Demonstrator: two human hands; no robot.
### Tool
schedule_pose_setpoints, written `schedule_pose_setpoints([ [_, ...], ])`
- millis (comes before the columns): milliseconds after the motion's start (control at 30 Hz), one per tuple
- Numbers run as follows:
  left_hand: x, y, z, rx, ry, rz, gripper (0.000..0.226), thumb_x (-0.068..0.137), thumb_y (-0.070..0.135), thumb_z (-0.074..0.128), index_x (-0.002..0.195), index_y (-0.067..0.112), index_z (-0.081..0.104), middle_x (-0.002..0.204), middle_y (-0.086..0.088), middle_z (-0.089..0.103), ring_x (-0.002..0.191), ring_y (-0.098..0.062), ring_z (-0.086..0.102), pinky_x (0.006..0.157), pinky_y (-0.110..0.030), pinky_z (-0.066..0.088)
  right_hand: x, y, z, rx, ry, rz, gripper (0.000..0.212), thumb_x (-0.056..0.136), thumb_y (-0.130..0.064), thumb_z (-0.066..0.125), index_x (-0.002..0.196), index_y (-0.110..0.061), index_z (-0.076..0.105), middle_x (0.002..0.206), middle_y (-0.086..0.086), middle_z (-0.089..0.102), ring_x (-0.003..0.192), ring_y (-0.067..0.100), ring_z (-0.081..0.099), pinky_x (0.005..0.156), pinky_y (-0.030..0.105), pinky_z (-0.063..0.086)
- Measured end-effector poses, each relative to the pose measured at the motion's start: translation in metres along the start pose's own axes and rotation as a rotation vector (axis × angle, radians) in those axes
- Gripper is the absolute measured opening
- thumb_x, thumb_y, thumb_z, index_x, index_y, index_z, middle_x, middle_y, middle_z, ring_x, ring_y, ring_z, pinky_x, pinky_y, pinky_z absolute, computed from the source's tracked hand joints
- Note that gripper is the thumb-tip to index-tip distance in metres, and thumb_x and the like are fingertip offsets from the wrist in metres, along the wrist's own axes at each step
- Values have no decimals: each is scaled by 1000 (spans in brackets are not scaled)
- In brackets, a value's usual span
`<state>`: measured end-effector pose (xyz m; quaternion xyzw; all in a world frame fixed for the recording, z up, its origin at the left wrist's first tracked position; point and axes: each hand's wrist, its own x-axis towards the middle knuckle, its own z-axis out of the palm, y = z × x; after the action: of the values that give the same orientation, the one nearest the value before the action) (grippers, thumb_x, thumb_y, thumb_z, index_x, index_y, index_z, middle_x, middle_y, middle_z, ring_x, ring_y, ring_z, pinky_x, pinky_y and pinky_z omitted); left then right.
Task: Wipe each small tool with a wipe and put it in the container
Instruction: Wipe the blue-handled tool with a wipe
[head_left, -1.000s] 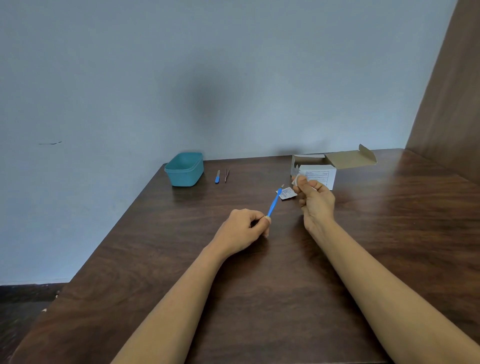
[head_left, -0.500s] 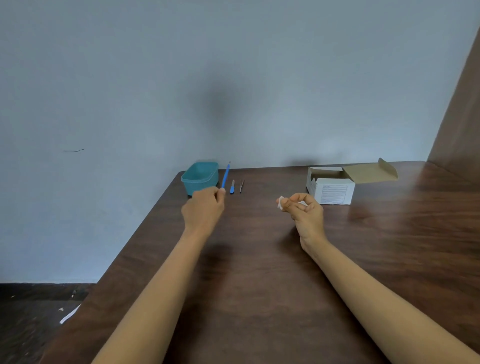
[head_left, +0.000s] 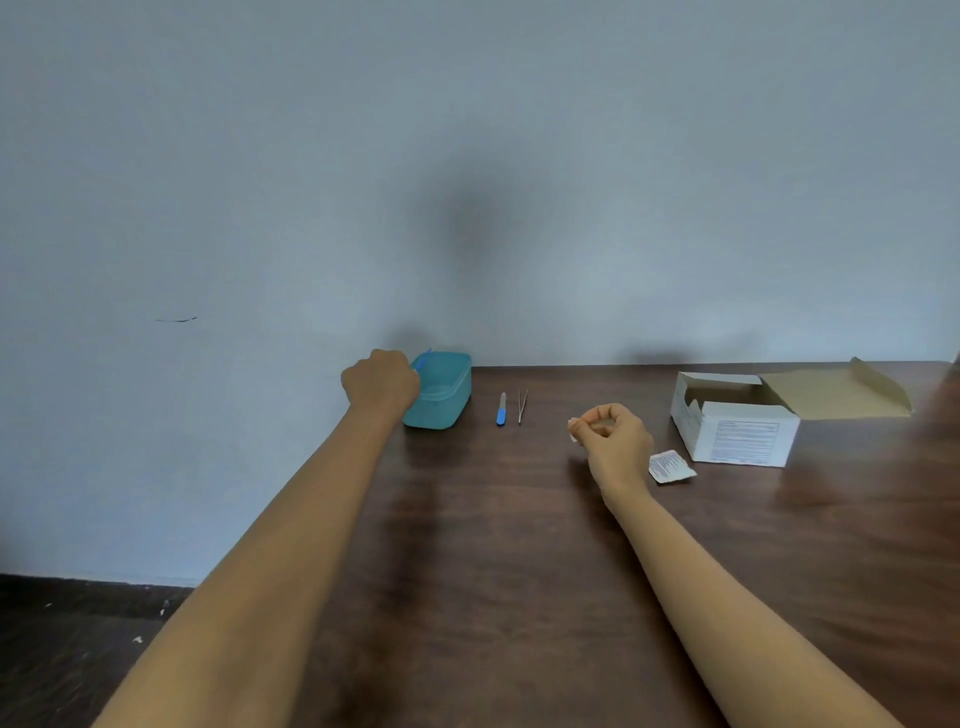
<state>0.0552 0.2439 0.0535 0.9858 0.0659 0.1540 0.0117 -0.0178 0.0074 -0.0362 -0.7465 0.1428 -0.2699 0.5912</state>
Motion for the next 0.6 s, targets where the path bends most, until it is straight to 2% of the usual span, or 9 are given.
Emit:
schedule_pose_setpoints([
  [133, 20, 7, 6, 74, -66, 38, 23, 94, 22, 46, 105, 10, 63, 110, -6, 60, 97, -24, 61, 63, -28, 35, 7, 6, 2, -59, 8, -2, 15, 79, -23, 74, 74, -20, 61, 72, 1, 68, 75, 18, 65, 70, 35, 52],
  [267, 34, 12, 4, 194, -110, 84, 19, 91, 19, 50, 104, 13, 63, 89, 0, 52, 87, -19, 58, 52, -23, 26, 9, 6, 5, -97, 7, 1, 15, 79, -24, 75, 74, -19, 61, 74, 1, 68, 74, 16, 64, 67, 31, 48],
  [433, 41, 22, 1, 289, -188, 141, 22, 90, 23, 49, 108, 16, 59, 88, 1, 47, 92, -18, 58, 62, -24, 33, 9, 4, 5, -124, 1, 3, 14, 79, -24, 74, 76, -18, 62, 74, 0, 67, 69, 11, 61, 58, 24, 40],
  [533, 40, 28, 2, 281, -209, 160, 24, 91, 25, 48, 110, 16, 59, 79, 3, 45, 90, -17, 57, 60, -23, 32, 9, 4, 6, -119, -2, 5, 13, 78, -24, 74, 75, -19, 62, 73, 0, 68, 72, 14, 63, 62, 27, 42],
  [600, 39, 32, 3, 273, -214, 166, 26, 91, 26, 47, 113, 16, 58, 87, 3, 48, 97, -18, 59, 68, -24, 35, 9, 5, 6, -119, -2, 7, 14, 78, -25, 74, 75, -20, 62, 73, -1, 68, 74, 16, 64, 65, 29, 45],
])
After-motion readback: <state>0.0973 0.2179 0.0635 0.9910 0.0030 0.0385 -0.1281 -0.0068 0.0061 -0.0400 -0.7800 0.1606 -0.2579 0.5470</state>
